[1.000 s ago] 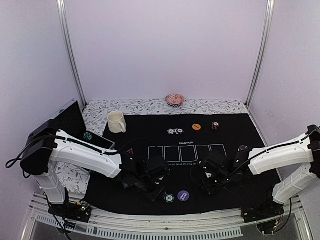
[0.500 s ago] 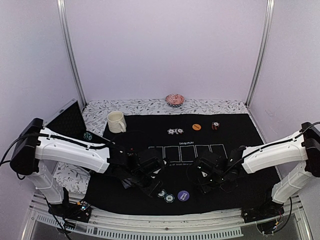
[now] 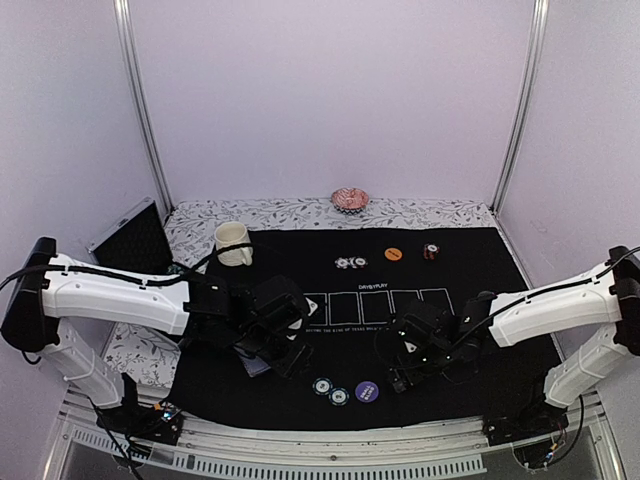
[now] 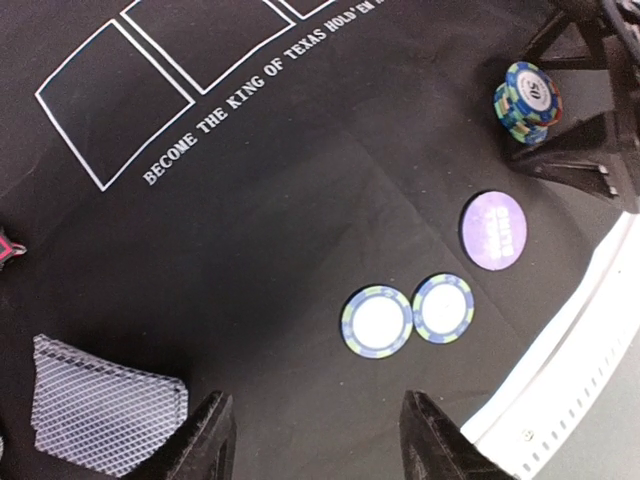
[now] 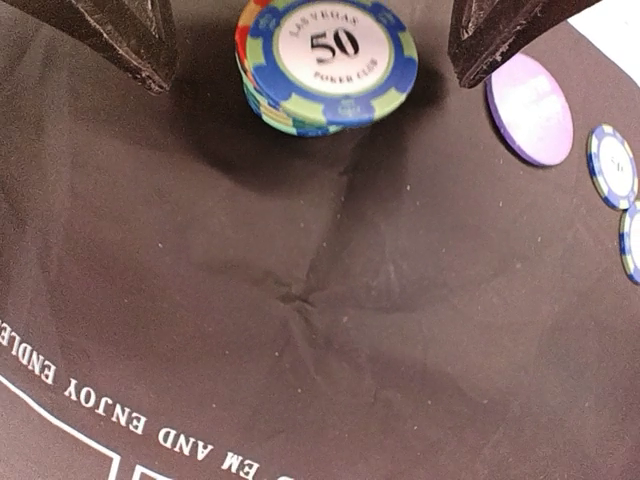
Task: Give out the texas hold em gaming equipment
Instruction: Place the poker chips pile in the small blind area, then adjust the poker chips pile in the small blind area, then pick up the poker card from the poker table mat.
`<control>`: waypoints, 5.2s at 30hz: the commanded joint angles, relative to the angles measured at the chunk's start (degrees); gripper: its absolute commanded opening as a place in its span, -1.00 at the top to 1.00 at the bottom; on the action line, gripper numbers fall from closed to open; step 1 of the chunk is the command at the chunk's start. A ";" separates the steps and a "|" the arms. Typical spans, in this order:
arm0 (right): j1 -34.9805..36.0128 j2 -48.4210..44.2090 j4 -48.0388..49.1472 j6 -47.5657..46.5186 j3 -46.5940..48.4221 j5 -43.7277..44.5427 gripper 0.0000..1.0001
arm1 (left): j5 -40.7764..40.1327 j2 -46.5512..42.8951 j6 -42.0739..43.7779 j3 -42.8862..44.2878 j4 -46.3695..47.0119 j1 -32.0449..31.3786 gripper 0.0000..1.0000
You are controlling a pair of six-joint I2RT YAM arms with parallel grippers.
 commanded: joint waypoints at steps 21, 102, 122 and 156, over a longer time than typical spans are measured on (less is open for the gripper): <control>-7.31 10.22 -14.92 -12.16 22.32 0.02 0.10 | -1.56 -7.11 0.12 -3.21 -2.22 3.98 -0.22; -1.89 15.60 -18.99 -2.04 17.20 -2.70 -0.13 | 1.16 -5.59 3.39 -4.58 -1.85 6.92 -0.28; -1.85 14.56 -20.65 -4.34 19.38 -0.61 -0.97 | 1.16 -6.85 4.19 -3.45 -2.83 8.93 -0.29; -9.23 -24.64 14.60 -32.23 5.97 12.91 -0.98 | 2.14 -13.45 -13.58 -6.48 -11.58 23.40 -0.96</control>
